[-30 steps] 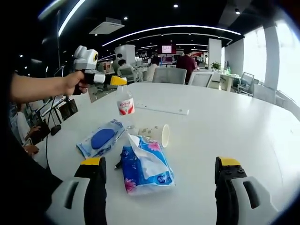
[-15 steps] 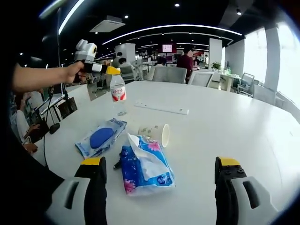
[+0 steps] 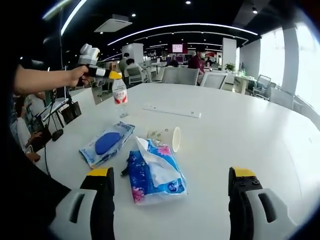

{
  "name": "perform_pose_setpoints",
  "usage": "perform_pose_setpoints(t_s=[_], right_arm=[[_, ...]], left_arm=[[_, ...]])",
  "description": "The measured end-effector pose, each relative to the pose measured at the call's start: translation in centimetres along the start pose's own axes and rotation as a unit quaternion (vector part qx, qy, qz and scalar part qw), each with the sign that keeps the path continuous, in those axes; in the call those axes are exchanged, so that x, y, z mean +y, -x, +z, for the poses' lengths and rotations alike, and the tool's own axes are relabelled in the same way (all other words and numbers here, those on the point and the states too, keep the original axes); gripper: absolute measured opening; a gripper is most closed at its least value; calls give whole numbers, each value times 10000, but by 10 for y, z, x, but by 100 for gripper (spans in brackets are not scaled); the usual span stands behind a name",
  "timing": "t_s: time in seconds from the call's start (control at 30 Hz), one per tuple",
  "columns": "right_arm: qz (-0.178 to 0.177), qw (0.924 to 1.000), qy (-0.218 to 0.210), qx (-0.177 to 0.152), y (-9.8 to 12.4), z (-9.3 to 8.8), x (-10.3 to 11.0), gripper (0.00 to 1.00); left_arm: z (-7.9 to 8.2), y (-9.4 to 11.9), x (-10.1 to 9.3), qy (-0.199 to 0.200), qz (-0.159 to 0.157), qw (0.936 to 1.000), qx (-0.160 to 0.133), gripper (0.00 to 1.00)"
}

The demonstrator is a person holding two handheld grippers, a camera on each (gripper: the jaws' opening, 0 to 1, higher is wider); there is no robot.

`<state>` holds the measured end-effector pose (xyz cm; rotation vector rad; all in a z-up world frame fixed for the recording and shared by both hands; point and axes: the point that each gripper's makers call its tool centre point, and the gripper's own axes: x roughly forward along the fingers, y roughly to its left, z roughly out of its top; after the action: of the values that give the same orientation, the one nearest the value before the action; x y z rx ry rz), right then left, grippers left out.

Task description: Arrange the tabletop items into an orderly group along one side of the table until the central work area is clear of visible clutter.

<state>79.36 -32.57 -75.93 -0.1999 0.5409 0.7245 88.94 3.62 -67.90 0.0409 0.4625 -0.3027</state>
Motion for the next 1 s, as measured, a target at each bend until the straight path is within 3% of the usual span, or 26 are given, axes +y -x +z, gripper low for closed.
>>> perform_pose_setpoints(t_s=[0.17,0.37,0.67,1.0], right_arm=[[-29,10000,15,14,-1,0,-1,90],[-4,10000,50,64,-1,-2,2,90],[54,9999,78,106,-5,-2,5,90],[127,9997,129,161,-8,-4,9,90]], left_arm=[[-14,1,22,174,271,9994,94,18],[-26,3,33,218,296,9991,189,18],[-42,11,27,172,206,9990,361,18],[-47,13,24,120,-5,9992,376,20]])
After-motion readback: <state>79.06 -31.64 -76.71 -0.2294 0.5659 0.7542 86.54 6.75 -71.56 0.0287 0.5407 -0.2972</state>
